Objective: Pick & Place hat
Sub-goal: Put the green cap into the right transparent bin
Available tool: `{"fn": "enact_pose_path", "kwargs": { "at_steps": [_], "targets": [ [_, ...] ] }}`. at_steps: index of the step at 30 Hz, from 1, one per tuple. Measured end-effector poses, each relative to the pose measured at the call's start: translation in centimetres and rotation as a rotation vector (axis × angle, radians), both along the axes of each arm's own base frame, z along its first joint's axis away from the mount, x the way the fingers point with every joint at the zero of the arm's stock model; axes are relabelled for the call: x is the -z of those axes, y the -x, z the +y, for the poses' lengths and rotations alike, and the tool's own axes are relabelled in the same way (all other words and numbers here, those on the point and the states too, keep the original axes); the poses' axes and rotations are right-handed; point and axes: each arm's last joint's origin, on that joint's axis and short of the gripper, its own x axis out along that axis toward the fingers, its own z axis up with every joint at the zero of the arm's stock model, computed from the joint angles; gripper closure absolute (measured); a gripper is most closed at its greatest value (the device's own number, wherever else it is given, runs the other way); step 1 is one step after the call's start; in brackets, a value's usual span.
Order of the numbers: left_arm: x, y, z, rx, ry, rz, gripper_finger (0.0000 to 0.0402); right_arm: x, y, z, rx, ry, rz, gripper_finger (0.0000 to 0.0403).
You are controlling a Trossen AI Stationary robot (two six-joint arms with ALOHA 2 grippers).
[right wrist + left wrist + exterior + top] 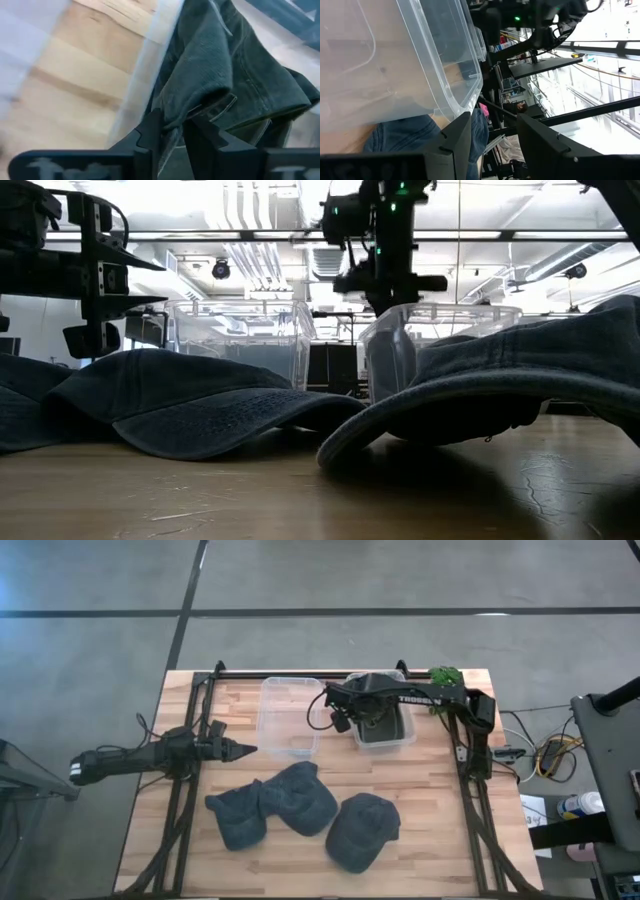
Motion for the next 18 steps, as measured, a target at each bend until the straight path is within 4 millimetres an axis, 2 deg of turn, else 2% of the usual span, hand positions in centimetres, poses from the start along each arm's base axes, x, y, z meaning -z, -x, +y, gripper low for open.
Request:
{"fn": "enact_pose_path", "kwargs": {
  "at_steps": [4, 11, 18],
  "targets": [
    [0.0, 0.0, 0.0, 0.0, 0.0, 0.0, 0.0248, -1.6, 0.3, 0.4, -0.029, 0.001, -0.047, 0.0314],
    [0.0, 0.0, 0.0, 0.001, 0.0, -0.001, 0.0248, -2.7, 0.9, 1.2, -0.057, -0.049, -0.067, 0.0263],
    [0.0, 0.0, 0.0, 0.0, 0.0, -0.001, 0.0248, -3.8, 2.5, 2.1, -0.042, -0.002, 0.018, 0.0225]
  ]
}}
